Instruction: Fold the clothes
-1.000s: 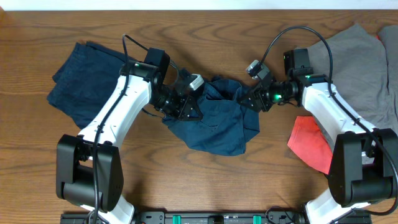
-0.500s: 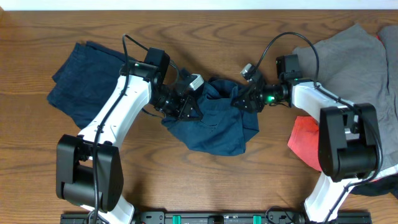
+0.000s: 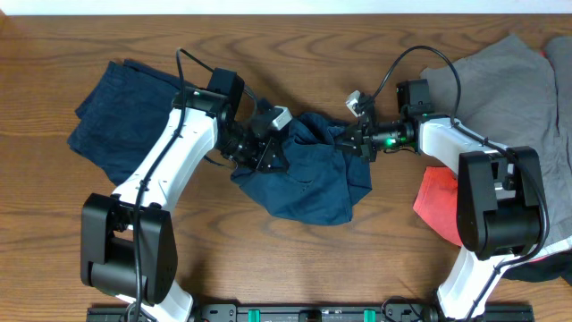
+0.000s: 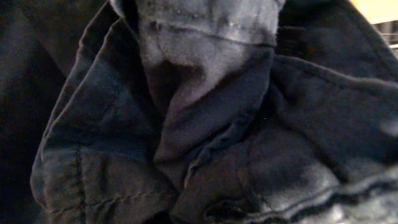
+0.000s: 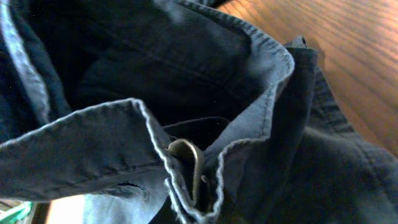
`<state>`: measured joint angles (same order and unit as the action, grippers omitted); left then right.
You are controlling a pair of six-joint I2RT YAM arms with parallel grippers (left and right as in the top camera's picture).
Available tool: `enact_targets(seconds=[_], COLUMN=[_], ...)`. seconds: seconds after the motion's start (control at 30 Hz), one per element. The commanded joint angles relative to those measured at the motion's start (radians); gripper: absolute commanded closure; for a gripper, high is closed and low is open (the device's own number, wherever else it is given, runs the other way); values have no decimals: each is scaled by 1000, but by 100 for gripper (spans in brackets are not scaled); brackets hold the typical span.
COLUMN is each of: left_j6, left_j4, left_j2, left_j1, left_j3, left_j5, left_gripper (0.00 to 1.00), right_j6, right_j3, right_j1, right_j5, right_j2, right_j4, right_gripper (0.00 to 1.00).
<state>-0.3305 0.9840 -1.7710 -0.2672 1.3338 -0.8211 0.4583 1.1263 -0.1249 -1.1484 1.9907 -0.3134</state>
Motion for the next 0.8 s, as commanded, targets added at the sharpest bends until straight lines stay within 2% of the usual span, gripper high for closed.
enact_targets(seconds=[0.0, 0.07, 0.17, 0.23, 0.27, 0.33, 0.43, 0.63, 0.67, 0.77], left_j6=[55, 146, 310, 378, 396, 413, 418, 418, 418, 418], left_j4=[-37, -95, -194, -254, -279, -327, -369, -370, -369, -374], left_j2=[26, 26, 26, 26, 26, 26, 26, 12, 8, -8], left_j1=[5, 5, 4, 4, 4, 2, 1, -2, -5, -19], left_j3=[12, 12, 12, 12, 12, 12, 12, 12, 12, 12], left_j5=[97, 166, 309, 377, 394, 404, 404, 403, 403, 403], left_gripper=[88, 88, 88, 88, 84, 83, 72, 65, 62, 61], right_j6=[-140, -195, -197, -203, -225, -279, -312, -416, -435, -512], right_j3=[-2, -2, -2, -2, -2, -2, -2, -2, -2, -3], right_j1=[7, 9, 10, 10, 10, 9, 4, -13, -16, -25], right_j5=[22, 114, 205, 247, 274, 325, 336, 356, 391, 602], right_j2=[-2, -19, -74, -126, -157, -222, -307, -419, -423, -423], right_j4=[-13, -56, -144, -191, -209, -233, -277, -444, -475, -560], right_gripper=[98, 98, 99, 98, 99, 98, 98, 98, 98, 99])
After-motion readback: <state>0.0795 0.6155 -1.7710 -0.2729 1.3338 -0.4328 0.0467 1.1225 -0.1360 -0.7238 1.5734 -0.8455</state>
